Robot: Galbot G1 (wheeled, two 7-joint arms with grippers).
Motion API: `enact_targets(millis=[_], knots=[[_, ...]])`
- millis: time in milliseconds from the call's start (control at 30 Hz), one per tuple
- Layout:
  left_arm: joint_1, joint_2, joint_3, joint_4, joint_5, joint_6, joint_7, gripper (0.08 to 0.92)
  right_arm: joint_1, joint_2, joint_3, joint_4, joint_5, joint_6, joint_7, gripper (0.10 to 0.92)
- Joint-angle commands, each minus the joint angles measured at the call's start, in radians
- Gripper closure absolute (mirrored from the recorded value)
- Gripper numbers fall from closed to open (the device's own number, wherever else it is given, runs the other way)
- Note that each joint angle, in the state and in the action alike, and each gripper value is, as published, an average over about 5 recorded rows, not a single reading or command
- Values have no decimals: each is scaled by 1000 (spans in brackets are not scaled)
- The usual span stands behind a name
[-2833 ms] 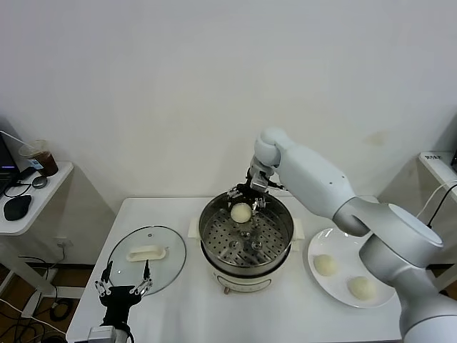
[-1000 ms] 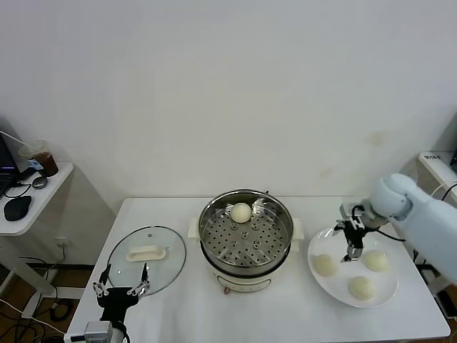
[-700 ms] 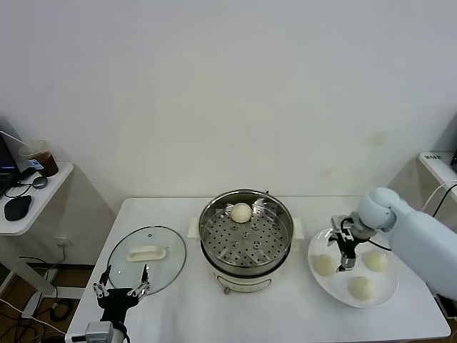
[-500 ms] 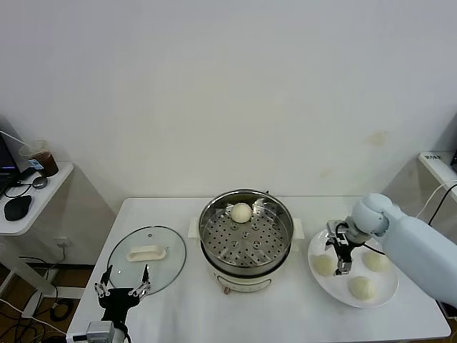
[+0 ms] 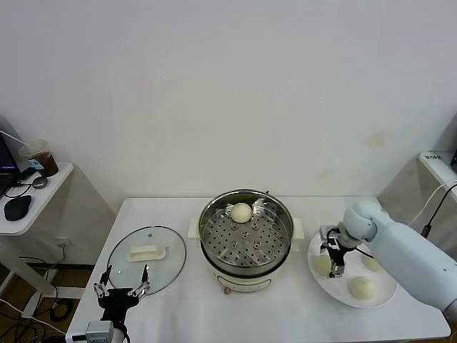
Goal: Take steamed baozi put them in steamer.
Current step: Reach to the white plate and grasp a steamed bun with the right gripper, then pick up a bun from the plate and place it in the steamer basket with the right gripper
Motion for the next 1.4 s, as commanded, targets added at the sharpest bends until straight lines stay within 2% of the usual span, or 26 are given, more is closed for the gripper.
enact_targets(millis=[33, 200, 400, 600, 833, 1000, 1233, 1400], knots=[[0, 0, 1, 1, 0, 0, 0, 177, -7, 11, 4, -12, -21, 0, 5, 203], [1, -1, 1, 1, 0, 0, 0, 177, -10, 9, 7, -11, -19, -6, 4, 218], [0, -1, 4, 2, 0, 0, -1, 177, -7, 2, 12, -3, -2, -13, 6, 351], [-5, -5, 13, 5, 3, 0, -1, 177, 24, -44, 19, 30, 37, -20, -1, 404], [-12, -13, 26, 2, 12, 1, -3, 177, 183, -167, -42, 111, 181, -65, -37, 416], [-18, -15, 29, -4, 25, 5, -10, 177, 480, -210, -274, 165, 326, -106, -64, 431], [-23, -7, 31, -16, 42, 12, -19, 177, 851, -92, -568, 178, 521, -172, -82, 431], [-27, -3, 30, -28, 40, 13, -20, 177, 964, 32, -665, 186, 611, -226, -77, 431]])
